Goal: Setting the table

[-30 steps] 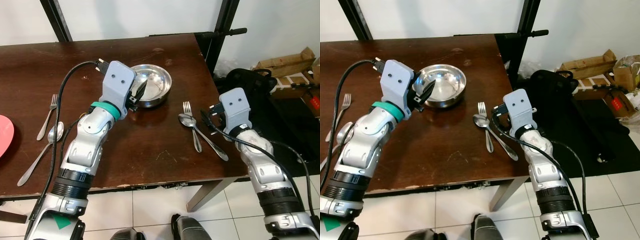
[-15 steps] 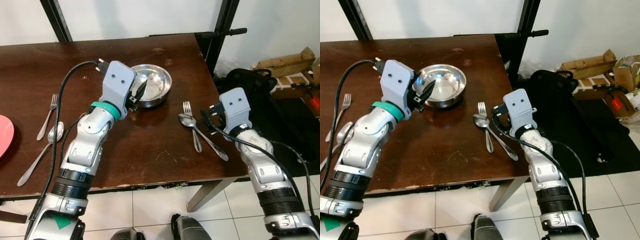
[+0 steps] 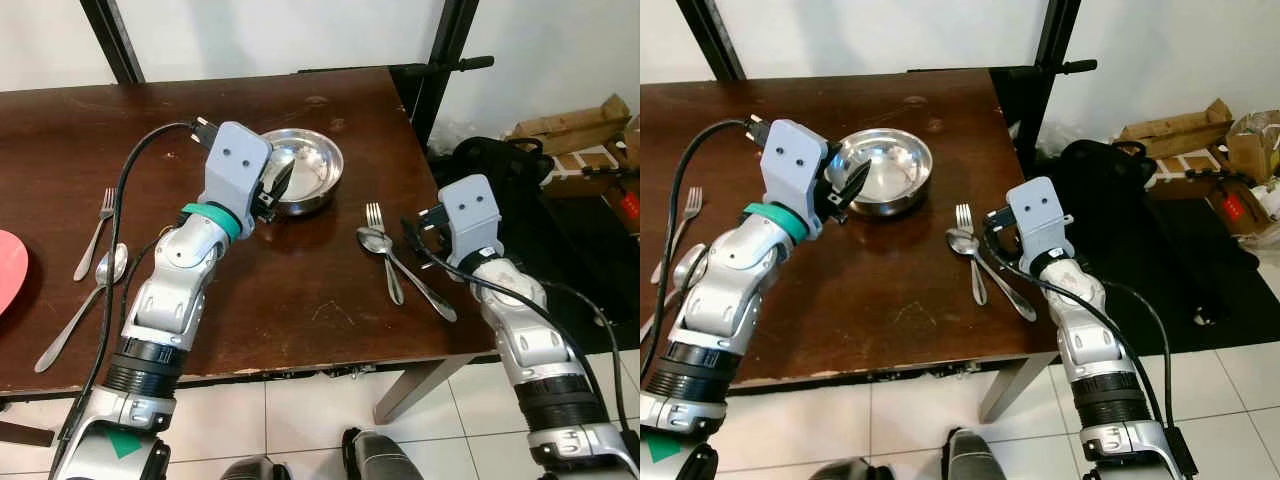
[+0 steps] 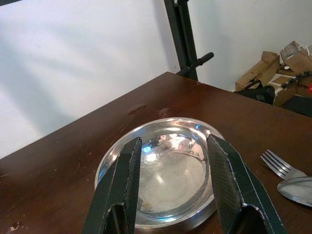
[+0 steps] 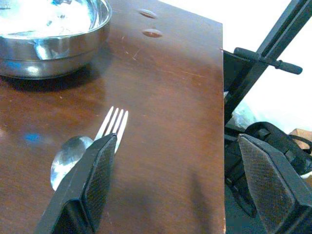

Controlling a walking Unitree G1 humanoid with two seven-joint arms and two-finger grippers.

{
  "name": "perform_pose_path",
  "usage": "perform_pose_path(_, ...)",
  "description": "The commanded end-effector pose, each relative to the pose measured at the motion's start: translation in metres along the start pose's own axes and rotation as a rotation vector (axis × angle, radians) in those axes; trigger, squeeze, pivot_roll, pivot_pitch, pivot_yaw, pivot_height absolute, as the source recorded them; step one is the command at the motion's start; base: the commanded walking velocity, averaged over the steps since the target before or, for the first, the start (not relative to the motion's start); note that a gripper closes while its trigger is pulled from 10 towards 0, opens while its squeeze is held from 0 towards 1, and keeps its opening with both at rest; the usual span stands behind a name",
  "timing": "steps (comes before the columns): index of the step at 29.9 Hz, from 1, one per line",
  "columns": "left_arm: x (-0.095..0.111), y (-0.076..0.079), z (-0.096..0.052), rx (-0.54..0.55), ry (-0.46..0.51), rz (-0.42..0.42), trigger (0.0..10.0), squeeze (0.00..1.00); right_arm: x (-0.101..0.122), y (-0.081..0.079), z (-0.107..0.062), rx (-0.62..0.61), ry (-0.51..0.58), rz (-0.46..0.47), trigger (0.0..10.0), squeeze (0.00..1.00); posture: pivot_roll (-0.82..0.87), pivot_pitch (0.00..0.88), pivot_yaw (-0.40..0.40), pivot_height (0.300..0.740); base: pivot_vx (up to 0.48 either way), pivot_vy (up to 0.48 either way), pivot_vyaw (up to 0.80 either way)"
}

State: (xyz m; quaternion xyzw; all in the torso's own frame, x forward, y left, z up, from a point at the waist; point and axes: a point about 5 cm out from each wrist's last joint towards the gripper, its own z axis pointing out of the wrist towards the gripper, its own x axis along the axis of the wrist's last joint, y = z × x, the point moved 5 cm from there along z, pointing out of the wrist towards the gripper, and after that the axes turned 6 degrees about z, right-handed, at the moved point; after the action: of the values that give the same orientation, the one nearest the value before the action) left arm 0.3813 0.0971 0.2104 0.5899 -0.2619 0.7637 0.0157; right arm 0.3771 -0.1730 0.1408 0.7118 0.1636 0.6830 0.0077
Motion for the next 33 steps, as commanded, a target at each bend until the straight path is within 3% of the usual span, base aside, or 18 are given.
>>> perform_pose_path(1,-0.0019,-0.0009,0.0009,0.002,-0.005,0.012,10.0,0.0,0.002,0.0013,0.0003,-0.011,0.01,0.0,10.0,0.0,-0.13,0.0,0.088,0.74,0.0,0.0,0.0)
perform_pose_path(33,-0.0008,-0.0003,0.0024,-0.002,0.0,0.016,10.0,0.0,0.0033,-0.0002,0.0026,-0.01,0.015,0.005,10.0,0.0,-0.13,0.0,0.089,0.74,0.0,0.0,0.0)
